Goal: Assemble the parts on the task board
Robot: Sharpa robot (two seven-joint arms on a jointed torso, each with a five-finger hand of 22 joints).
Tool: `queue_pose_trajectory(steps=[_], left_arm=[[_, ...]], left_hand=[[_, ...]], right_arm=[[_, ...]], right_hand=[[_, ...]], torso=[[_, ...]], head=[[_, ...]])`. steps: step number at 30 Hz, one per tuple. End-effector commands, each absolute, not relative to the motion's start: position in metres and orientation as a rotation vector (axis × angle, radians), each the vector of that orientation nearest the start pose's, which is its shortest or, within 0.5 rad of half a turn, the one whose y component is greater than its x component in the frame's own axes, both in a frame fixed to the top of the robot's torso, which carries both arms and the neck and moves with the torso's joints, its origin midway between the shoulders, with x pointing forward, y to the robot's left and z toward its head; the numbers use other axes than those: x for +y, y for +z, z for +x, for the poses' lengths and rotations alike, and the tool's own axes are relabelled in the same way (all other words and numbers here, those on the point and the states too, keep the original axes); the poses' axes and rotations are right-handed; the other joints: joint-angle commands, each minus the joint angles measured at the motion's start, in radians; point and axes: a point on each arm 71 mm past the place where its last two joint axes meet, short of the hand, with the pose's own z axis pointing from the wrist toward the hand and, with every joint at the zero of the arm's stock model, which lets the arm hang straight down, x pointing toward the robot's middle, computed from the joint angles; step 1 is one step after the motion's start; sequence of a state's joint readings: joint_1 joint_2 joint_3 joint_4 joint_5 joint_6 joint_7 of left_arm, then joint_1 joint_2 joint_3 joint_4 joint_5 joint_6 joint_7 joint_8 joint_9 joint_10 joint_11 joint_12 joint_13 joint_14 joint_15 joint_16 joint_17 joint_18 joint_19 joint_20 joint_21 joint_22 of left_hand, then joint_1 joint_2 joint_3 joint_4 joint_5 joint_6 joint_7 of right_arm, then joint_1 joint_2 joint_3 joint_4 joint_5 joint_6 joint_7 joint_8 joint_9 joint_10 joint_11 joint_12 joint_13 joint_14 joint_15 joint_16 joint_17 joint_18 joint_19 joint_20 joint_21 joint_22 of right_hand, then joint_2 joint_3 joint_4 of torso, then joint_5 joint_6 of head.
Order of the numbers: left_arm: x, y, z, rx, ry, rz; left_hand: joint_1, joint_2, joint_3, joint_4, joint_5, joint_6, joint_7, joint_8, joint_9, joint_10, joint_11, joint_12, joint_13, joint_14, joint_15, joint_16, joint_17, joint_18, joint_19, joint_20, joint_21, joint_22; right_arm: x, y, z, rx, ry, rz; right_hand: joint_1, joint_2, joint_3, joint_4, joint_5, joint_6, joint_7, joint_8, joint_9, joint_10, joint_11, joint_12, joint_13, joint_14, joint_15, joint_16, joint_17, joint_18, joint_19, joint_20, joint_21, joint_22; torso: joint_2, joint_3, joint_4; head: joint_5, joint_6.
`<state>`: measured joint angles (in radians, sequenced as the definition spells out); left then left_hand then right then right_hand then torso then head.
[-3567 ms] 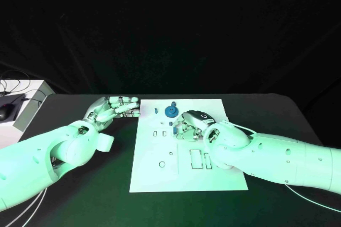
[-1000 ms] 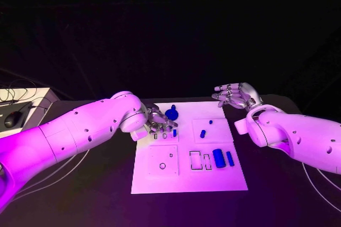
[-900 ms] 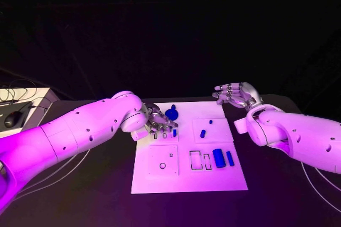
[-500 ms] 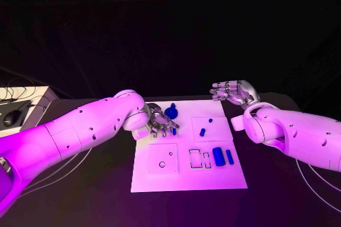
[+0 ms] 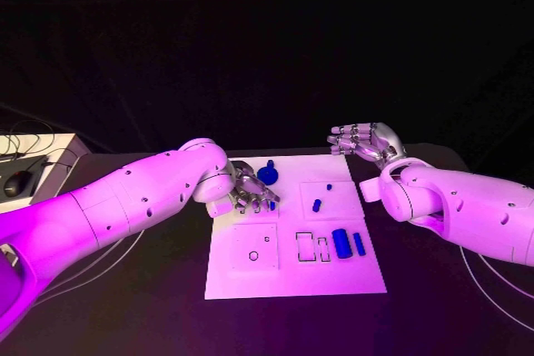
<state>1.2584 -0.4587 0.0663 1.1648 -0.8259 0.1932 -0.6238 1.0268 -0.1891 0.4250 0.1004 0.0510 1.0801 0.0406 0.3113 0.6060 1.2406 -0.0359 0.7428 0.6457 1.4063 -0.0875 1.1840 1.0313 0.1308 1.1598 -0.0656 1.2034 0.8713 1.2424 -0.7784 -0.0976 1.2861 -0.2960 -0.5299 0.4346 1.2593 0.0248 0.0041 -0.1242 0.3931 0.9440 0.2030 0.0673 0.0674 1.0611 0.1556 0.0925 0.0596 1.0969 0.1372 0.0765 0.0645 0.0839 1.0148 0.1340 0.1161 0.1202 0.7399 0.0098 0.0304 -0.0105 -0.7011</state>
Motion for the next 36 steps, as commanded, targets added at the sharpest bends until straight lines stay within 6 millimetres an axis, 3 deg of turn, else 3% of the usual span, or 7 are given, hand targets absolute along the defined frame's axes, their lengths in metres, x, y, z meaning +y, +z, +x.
queue_pose_trajectory(steps=[1,5,6,11,23,31,36], left_arm=[[0.1142,-0.1890,0.5427,2.409,-0.564,-0.379],[0.1157,-0.1893,0.5436,2.407,-0.549,-0.375],[0.1159,-0.1893,0.5438,2.407,-0.546,-0.375],[0.1161,-0.1897,0.5451,2.403,-0.539,-0.379],[0.1118,-0.1897,0.5450,2.401,-0.554,-0.386],[0.1118,-0.1897,0.5448,2.403,-0.566,-0.401],[0.1113,-0.1906,0.5460,2.408,-0.565,-0.403]], left_hand=[[0.000,0.000,0.008,-0.005,0.001,-0.003,-0.008,0.014,0.031,0.003,-0.006,0.000,0.002,0.007,-0.004,0.005,0.003,0.006,0.009,-0.003,0.006,0.004],[-0.007,-0.005,0.020,-0.011,0.002,-0.015,-0.023,0.067,0.132,0.007,-0.013,0.003,0.003,0.009,-0.009,0.010,0.013,0.004,0.016,-0.008,0.010,0.016],[-0.013,-0.007,0.024,-0.008,0.004,-0.030,-0.023,0.082,0.176,0.006,-0.015,0.005,0.003,0.009,-0.010,0.011,0.016,0.002,0.017,-0.010,0.010,0.019],[-0.019,-0.010,0.024,0.000,0.003,-0.030,-0.027,0.080,0.235,0.006,-0.016,0.011,0.003,0.010,-0.011,0.012,0.021,0.000,0.021,-0.012,0.011,0.031],[-0.025,-0.022,-0.018,0.041,0.002,-0.025,-0.025,0.058,0.280,0.005,-0.014,0.016,-0.002,0.010,-0.010,0.011,0.024,-0.002,0.023,-0.013,0.005,0.043],[-0.027,-0.022,-0.020,0.043,0.002,-0.024,-0.025,0.057,0.281,0.005,-0.014,0.016,-0.002,0.011,-0.010,0.012,0.026,-0.002,0.024,-0.013,0.006,0.045],[-0.016,-0.019,-0.015,0.036,0.002,-0.023,-0.026,0.054,0.284,0.005,-0.015,0.017,-0.002,0.012,-0.010,0.013,0.027,-0.002,0.025,-0.013,0.006,0.048]], right_arm=[[-0.2561,-0.1774,0.5318,1.279,1.169,0.787],[-0.2559,-0.1775,0.5318,1.281,1.169,0.788],[-0.2559,-0.1776,0.5318,1.281,1.169,0.789],[-0.2551,-0.1779,0.5319,1.284,1.170,0.790],[-0.2534,-0.1790,0.5321,1.288,1.169,0.793],[-0.2532,-0.1800,0.5326,1.292,1.166,0.796],[-0.2522,-0.1805,0.5326,1.295,1.168,0.797]], right_hand=[[0.000,0.000,-0.007,-0.002,-0.007,-0.003,0.005,-0.003,-0.001,-0.004,0.004,-0.006,0.000,0.001,0.003,-0.004,0.000,-0.005,-0.001,0.000,0.004,-0.003],[-0.001,-0.002,-0.011,-0.001,-0.008,-0.005,0.009,-0.003,-0.001,-0.007,0.007,-0.007,0.000,-0.003,0.004,-0.005,0.000,-0.006,-0.004,0.002,0.004,-0.006],[-0.001,-0.002,-0.012,-0.001,-0.008,-0.006,0.010,-0.003,-0.001,-0.008,0.007,-0.007,0.000,-0.003,0.004,-0.005,0.000,-0.006,-0.004,0.002,0.004,-0.007],[-0.002,-0.004,-0.016,0.000,-0.009,-0.008,0.012,-0.003,0.000,-0.011,0.009,-0.006,0.000,-0.007,0.006,-0.005,0.000,-0.006,-0.007,0.003,0.005,-0.010],[0.006,-0.004,-0.032,0.003,-0.008,-0.014,0.016,-0.002,0.000,-0.022,0.013,-0.002,0.000,-0.019,0.010,-0.005,0.000,-0.004,-0.016,0.008,0.012,-0.026],[0.007,-0.003,-0.035,0.003,-0.007,-0.016,0.017,-0.002,0.000,-0.026,0.014,-0.001,0.000,-0.024,0.012,-0.005,0.000,-0.004,-0.020,0.010,0.013,-0.031],[0.007,-0.003,-0.037,0.003,-0.007,-0.019,0.018,-0.002,0.000,-0.029,0.015,-0.001,0.000,-0.029,0.013,-0.005,0.000,-0.004,-0.024,0.012,0.014,-0.036]], torso=[[0.000,-0.0002,0.0000],[0.000,-0.0003,-0.0004],[0.000,-0.0003,-0.0005],[0.000,-0.0006,0.0004],[0.000,-0.0008,0.0017],[0.001,-0.0005,0.0032],[0.001,0.0003,-0.0007]], head=[[0.000,-0.001],[0.000,-0.003],[0.000,-0.003],[-0.002,-0.003],[0.000,-0.009],[-0.001,-0.014],[0.000,-0.015]])
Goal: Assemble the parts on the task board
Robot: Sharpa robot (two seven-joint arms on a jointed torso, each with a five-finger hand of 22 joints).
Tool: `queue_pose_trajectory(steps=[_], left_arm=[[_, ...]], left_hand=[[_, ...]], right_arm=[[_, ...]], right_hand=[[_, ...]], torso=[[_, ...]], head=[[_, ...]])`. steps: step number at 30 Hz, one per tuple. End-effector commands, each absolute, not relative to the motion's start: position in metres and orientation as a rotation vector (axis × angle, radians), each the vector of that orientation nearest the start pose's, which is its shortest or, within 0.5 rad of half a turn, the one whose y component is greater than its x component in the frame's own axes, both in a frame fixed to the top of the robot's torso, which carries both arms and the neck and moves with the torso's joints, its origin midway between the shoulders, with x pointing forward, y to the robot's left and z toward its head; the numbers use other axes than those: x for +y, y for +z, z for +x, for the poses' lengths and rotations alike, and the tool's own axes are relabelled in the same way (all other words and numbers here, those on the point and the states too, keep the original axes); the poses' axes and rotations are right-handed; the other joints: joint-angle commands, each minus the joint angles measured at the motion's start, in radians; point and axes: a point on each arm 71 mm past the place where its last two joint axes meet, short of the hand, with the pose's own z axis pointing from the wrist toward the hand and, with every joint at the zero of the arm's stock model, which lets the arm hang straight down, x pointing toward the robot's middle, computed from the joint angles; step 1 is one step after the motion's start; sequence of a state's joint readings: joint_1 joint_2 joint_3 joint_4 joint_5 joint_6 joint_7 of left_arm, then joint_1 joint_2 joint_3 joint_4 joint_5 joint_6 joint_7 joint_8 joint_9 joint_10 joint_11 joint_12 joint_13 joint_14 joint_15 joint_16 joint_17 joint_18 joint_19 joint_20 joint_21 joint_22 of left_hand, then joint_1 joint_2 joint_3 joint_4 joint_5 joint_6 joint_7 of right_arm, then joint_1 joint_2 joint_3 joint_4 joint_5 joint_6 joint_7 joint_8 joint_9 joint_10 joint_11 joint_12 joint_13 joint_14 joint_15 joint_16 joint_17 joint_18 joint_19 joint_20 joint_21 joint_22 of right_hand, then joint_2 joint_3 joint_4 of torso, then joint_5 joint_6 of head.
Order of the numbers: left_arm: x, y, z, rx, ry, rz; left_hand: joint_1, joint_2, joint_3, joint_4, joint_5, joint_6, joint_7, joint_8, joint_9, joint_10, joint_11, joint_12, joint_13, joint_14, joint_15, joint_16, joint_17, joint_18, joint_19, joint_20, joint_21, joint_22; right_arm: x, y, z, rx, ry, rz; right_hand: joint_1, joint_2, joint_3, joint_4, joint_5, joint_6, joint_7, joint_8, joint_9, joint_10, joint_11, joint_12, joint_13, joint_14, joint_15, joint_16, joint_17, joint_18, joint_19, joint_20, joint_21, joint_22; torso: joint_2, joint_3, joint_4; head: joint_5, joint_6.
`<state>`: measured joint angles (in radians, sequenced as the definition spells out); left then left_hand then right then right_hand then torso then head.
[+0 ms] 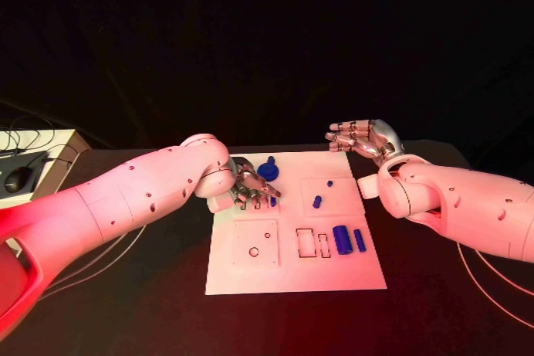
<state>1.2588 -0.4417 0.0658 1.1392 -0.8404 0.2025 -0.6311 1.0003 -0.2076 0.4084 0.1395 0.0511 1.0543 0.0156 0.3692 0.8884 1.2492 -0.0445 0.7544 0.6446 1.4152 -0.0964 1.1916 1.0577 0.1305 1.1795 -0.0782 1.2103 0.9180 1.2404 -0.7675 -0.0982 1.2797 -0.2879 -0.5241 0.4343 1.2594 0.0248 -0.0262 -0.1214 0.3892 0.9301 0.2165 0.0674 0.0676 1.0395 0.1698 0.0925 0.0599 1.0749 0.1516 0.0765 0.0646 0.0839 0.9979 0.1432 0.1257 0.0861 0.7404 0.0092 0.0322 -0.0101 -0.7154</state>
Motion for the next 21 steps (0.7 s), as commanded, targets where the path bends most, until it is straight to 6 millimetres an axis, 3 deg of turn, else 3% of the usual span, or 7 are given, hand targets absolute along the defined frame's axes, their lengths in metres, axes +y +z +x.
queue_pose_trajectory(steps=[1,21], left_arm=[[0.1110,-0.1908,0.5463,2.408,-0.565,-0.404],[0.1072,-0.1933,0.5483,2.414,-0.561,-0.405]], left_hand=[[0.013,0.001,0.003,-0.005,0.002,0.003,-0.001,-0.004,0.002,-0.004,-0.006,0.005,-0.001,0.002,-0.001,0.005,0.000,-0.002,0.005,0.000,-0.001,0.002],[0.033,0.009,0.008,-0.025,0.002,0.005,-0.002,-0.011,0.007,-0.005,-0.007,0.006,-0.002,0.003,-0.002,0.007,0.003,-0.003,0.006,0.000,-0.002,0.009]], right_arm=[[-0.2520,-0.1806,0.5325,1.296,1.169,0.797],[-0.2486,-0.1811,0.5326,1.304,1.177,0.797]], right_hand=[[0.007,-0.003,-0.007,0.000,-0.003,-0.005,0.005,-0.002,0.000,-0.008,0.001,-0.001,0.000,-0.007,-0.001,-0.005,0.000,-0.004,-0.007,0.003,0.005,-0.002],[0.007,-0.001,-0.010,0.001,-0.003,-0.012,0.006,-0.003,0.000,-0.014,0.003,0.001,0.000,-0.016,0.001,-0.005,0.000,-0.003,-0.014,0.006,0.007,-0.009]], torso=[[0.002,0.0009,-0.0028],[0.000,0.0007,0.0000]], head=[[0.000,-0.002],[-0.010,-0.010]])
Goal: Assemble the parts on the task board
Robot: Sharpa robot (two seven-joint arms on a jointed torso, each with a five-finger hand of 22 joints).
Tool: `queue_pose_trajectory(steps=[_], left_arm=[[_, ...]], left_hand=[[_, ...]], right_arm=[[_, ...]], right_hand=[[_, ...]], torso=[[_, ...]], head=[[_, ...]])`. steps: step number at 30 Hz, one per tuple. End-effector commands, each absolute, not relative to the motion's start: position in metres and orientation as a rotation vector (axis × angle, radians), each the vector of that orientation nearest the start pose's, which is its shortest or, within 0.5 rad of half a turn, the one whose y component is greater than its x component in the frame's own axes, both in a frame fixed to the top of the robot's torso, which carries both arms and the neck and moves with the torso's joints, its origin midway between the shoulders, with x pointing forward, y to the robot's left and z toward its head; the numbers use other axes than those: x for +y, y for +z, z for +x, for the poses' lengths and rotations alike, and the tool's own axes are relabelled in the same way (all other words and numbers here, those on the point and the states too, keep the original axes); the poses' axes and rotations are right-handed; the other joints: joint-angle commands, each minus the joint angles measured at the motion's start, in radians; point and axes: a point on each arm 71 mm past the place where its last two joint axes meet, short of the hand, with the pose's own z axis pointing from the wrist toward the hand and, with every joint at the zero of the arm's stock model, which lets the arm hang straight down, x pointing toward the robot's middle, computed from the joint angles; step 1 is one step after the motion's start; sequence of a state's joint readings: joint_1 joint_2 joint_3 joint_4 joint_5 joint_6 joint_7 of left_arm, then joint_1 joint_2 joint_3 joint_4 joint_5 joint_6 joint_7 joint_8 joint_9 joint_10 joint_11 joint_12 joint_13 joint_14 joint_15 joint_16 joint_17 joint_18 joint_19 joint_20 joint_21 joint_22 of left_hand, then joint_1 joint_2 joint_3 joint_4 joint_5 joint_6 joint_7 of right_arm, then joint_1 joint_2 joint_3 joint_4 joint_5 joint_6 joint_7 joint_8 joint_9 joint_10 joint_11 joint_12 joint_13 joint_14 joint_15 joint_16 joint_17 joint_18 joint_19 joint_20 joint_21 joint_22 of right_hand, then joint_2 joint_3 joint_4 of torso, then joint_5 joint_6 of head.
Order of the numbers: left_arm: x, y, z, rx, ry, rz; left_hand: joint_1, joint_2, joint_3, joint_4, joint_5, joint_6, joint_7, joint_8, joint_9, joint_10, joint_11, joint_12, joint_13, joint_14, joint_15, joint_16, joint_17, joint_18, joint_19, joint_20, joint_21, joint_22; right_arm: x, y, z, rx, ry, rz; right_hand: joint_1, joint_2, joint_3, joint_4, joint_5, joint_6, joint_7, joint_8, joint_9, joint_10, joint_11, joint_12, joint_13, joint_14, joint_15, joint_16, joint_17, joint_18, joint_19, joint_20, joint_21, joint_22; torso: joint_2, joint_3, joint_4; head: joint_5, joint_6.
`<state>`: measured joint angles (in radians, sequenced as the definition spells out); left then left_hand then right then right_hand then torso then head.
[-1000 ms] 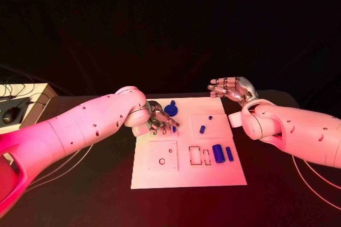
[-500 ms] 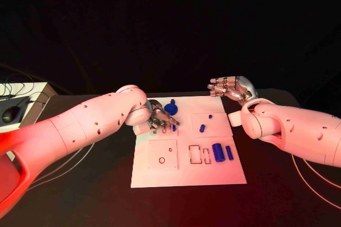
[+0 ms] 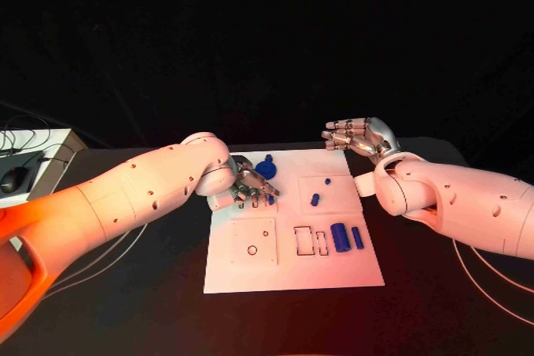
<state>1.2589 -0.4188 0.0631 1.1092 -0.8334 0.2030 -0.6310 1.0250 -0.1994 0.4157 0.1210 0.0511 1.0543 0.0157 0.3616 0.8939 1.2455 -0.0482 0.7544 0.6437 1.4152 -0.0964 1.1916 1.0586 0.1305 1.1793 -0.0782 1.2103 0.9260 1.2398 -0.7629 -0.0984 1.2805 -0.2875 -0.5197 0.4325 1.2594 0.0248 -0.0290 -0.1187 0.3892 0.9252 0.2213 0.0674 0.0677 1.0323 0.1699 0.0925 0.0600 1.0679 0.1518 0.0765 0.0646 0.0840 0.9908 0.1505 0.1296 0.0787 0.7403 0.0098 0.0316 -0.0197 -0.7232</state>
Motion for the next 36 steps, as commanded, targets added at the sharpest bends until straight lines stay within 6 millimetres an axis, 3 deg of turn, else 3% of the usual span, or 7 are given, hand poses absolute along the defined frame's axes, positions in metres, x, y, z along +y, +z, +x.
queue_pose_trajectory(steps=[1,24,32,36], left_arm=[[0.1070,-0.1934,0.5482,2.416,-0.561,-0.403],[0.1072,-0.1946,0.5485,2.433,-0.577,-0.389],[0.1072,-0.1950,0.5485,2.440,-0.586,-0.386],[0.1073,-0.1950,0.5485,2.440,-0.594,-0.388]], left_hand=[[0.012,0.005,-0.004,-0.010,0.002,0.007,-0.002,-0.006,0.002,-0.002,-0.004,0.006,-0.002,0.002,-0.002,0.007,0.003,-0.003,0.006,0.000,-0.002,0.003],[0.058,0.026,0.007,-0.049,0.002,0.016,-0.002,-0.037,-0.013,-0.003,-0.004,-0.002,-0.006,0.000,-0.001,0.004,0.002,-0.004,0.004,0.002,-0.006,0.015],[0.078,0.045,0.079,-0.078,0.004,0.025,-0.001,-0.076,-0.043,-0.006,-0.004,-0.009,-0.006,-0.002,-0.002,0.004,0.004,-0.006,0.002,0.001,-0.008,0.021],[0.079,0.055,0.145,-0.111,0.017,0.031,0.001,-0.104,-0.063,-0.006,-0.003,-0.013,-0.007,-0.003,-0.001,0.005,0.004,-0.009,0.001,-0.001,-0.008,0.024]], right_arm=[[-0.2484,-0.1811,0.5326,1.305,1.177,0.797],[-0.2472,-0.1815,0.5328,1.311,1.181,0.798],[-0.2468,-0.1817,0.5329,1.313,1.184,0.797],[-0.2466,-0.1818,0.5329,1.314,1.185,0.797]], right_hand=[[0.008,-0.001,-0.007,-0.002,-0.003,-0.007,0.001,-0.003,-0.001,-0.007,0.003,0.002,0.000,-0.009,0.001,-0.005,0.000,-0.003,-0.008,-0.001,0.003,-0.002],[0.009,-0.001,-0.007,-0.002,-0.003,-0.009,0.002,-0.003,0.000,-0.010,0.003,0.003,-0.001,-0.013,0.003,-0.005,0.000,-0.003,-0.012,0.001,0.003,-0.004],[0.008,0.000,-0.007,-0.002,-0.003,-0.010,0.002,-0.003,0.000,-0.010,0.004,0.003,-0.001,-0.014,0.003,-0.005,0.000,-0.002,-0.013,0.001,0.003,-0.004],[0.008,0.000,-0.007,-0.002,-0.003,-0.010,0.002,-0.003,0.000,-0.010,0.004,0.003,-0.001,-0.014,0.003,-0.005,0.000,-0.002,-0.013,0.001,0.003,-0.004]], torso=[[0.000,0.0000,0.0002],[-0.002,0.0004,0.0006],[-0.002,0.0001,-0.0003],[-0.002,0.0006,-0.0005]], head=[[-0.001,-0.002],[0.007,-0.012],[0.008,-0.013],[0.010,-0.011]])
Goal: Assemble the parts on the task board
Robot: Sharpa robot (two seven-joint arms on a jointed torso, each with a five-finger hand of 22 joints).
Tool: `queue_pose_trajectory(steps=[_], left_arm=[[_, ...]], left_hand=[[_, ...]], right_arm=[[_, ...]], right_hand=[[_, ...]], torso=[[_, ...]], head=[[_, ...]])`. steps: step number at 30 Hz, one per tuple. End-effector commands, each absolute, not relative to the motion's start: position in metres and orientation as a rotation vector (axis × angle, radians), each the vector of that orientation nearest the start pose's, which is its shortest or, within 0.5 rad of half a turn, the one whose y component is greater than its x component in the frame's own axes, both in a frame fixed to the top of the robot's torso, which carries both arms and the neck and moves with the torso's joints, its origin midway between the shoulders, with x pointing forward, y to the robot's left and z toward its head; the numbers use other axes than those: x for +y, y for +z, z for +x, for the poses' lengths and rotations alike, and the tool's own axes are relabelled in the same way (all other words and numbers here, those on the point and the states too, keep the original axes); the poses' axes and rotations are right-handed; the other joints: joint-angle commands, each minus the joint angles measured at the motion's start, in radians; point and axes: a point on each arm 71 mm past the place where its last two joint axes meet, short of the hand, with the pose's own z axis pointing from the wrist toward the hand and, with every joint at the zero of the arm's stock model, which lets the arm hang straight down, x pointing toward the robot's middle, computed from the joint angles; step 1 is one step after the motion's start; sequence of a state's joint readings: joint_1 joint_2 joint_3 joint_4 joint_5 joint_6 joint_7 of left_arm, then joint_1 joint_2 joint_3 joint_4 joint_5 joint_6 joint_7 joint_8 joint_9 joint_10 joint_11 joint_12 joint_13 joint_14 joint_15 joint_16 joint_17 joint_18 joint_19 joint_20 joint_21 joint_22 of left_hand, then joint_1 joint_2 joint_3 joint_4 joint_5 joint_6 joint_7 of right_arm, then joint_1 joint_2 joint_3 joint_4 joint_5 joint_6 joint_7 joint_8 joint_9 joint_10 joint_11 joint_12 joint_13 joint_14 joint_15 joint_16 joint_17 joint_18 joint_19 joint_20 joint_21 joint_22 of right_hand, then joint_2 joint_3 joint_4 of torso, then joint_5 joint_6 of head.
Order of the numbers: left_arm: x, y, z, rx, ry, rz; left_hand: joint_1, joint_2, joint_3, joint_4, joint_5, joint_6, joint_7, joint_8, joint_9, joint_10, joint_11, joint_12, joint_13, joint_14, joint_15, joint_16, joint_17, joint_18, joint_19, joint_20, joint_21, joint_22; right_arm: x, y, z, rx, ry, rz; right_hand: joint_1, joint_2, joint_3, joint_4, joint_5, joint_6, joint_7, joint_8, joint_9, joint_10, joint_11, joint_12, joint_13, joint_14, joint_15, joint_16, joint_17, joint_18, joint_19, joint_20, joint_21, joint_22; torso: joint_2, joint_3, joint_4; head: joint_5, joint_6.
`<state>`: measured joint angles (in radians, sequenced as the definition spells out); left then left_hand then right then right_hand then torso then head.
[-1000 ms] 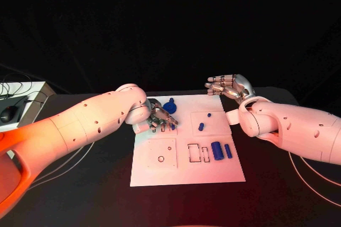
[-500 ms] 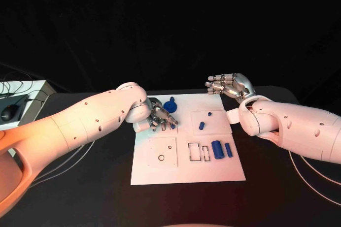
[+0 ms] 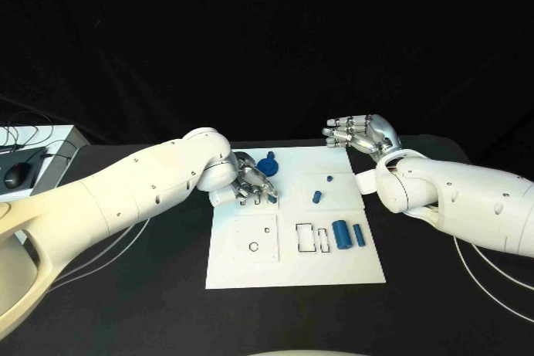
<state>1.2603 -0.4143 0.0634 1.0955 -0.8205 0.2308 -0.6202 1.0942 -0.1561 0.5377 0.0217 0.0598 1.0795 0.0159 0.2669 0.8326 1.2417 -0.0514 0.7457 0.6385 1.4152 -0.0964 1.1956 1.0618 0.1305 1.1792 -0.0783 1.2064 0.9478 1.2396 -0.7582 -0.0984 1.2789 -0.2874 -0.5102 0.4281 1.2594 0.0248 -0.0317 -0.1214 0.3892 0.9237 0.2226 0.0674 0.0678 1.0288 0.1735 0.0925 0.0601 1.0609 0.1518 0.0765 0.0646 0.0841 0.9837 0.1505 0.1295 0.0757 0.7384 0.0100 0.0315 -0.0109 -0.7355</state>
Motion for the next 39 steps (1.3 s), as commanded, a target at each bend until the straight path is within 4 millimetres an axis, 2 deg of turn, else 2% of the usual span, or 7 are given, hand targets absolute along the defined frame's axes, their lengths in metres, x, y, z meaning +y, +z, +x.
queue_pose_trajectory(steps=[1,8,13,15,29,34,39], left_arm=[[0.107,-0.195,0.549,2.440,-0.596,-0.389],[0.107,-0.195,0.548,2.436,-0.616,-0.393],[0.105,-0.194,0.548,2.431,-0.632,-0.398],[0.105,-0.194,0.547,2.427,-0.645,-0.415],[0.113,-0.189,0.539,2.412,-0.699,-0.501],[0.121,-0.187,0.536,2.396,-0.696,-0.516],[0.129,-0.184,0.534,2.349,-0.673,-0.518]], left_hand=[[0.006,0.013,0.035,-0.020,0.016,0.008,0.000,-0.015,-0.005,-0.002,0.000,-0.006,-0.002,-0.003,0.000,0.000,0.001,-0.009,0.001,-0.001,-0.004,0.003],[0.000,0.032,0.089,-0.079,0.150,0.005,0.003,-0.028,0.006,0.005,0.000,-0.020,-0.009,-0.003,0.000,0.003,0.006,-0.014,0.000,-0.006,-0.004,0.009],[-0.008,0.045,0.109,-0.117,0.221,0.000,0.008,-0.022,0.033,0.014,0.000,-0.033,-0.014,-0.001,0.000,0.006,0.010,-0.017,0.002,-0.012,-0.001,0.016],[-0.016,0.043,0.109,-0.128,0.254,0.004,0.007,-0.020,0.043,0.020,-0.002,-0.036,-0.014,0.002,-0.001,0.009,0.015,-0.019,0.006,-0.014,0.002,0.022],[-0.038,0.037,0.120,-0.152,0.332,0.031,0.000,-0.021,0.066,0.054,-0.010,-0.060,-0.015,0.008,-0.008,0.020,0.044,-0.029,0.019,-0.030,0.006,0.038],[-0.040,0.034,0.076,-0.156,0.434,0.056,-0.011,-0.022,0.071,0.081,-0.019,-0.063,-0.016,0.013,-0.015,0.029,0.056,-0.039,0.046,-0.039,0.031,0.075],[-0.030,0.032,0.048,-0.156,0.466,0.078,-0.017,-0.034,0.072,0.100,-0.025,-0.072,-0.016,0.015,-0.020,0.033,0.053,-0.045,0.060,-0.046,0.044,0.100]], right_arm=[[-0.247,-0.182,0.533,1.314,1.185,0.797],[-0.247,-0.182,0.533,1.315,1.185,0.797],[-0.247,-0.182,0.533,1.316,1.186,0.797],[-0.247,-0.183,0.533,1.316,1.185,0.797],[-0.249,-0.184,0.533,1.317,1.181,0.800],[-0.251,-0.185,0.534,1.317,1.175,0.802],[-0.254,-0.186,0.534,1.315,1.169,0.804]], right_hand=[[0.008,0.000,-0.005,0.001,-0.001,-0.012,0.001,-0.003,-0.001,-0.008,0.000,0.003,-0.001,-0.008,0.003,-0.005,0.000,-0.002,-0.006,0.002,0.003,-0.001],[0.007,0.001,-0.005,0.001,-0.001,-0.011,0.001,-0.003,-0.001,-0.008,0.000,0.003,-0.001,-0.008,0.003,-0.005,0.000,-0.002,-0.007,0.002,0.004,-0.001],[0.007,0.001,-0.005,0.002,0.000,-0.013,0.001,-0.003,-0.001,-0.008,0.000,0.004,-0.001,-0.009,0.003,-0.005,0.000,-0.002,-0.007,0.002,0.003,-0.001],[0.007,0.001,-0.005,0.002,0.000,-0.013,0.001,-0.003,-0.001,-0.008,0.000,0.004,-0.001,-0.009,0.003,-0.005,0.000,-0.002,-0.007,0.002,0.003,-0.001],[0.007,0.000,-0.005,0.002,-0.001,-0.017,0.002,-0.003,-0.001,-0.010,0.001,0.004,-0.001,-0.010,0.004,-0.005,0.000,-0.002,-0.008,0.003,0.003,-0.001],[0.006,0.001,-0.006,0.002,0.000,-0.019,0.002,-0.003,-0.001,-0.011,0.001,0.004,-0.001,-0.011,0.004,-0.005,0.000,-0.002,-0.008,0.003,0.003,-0.001],[0.006,0.001,-0.006,0.002,0.000,-0.019,0.002,-0.003,-0.001,-0.011,0.001,0.004,-0.001,-0.011,0.004,-0.005,0.000,-0.002,-0.008,0.003,0.003,-0.001]], torso=[[0.000,0.0004,-0.0004],[0.000,0.0004,0.0000],[0.001,0.0013,-0.0010],[0.000,0.0012,-0.0007],[-0.002,0.0011,0.0020],[-0.007,0.0002,0.0050],[-0.012,-0.0012,0.0084]], head=[[0.001,0.001],[0.001,0.001],[0.001,0.000],[0.001,0.000],[0.007,0.000],[0.009,-0.002],[0.010,-0.006]])
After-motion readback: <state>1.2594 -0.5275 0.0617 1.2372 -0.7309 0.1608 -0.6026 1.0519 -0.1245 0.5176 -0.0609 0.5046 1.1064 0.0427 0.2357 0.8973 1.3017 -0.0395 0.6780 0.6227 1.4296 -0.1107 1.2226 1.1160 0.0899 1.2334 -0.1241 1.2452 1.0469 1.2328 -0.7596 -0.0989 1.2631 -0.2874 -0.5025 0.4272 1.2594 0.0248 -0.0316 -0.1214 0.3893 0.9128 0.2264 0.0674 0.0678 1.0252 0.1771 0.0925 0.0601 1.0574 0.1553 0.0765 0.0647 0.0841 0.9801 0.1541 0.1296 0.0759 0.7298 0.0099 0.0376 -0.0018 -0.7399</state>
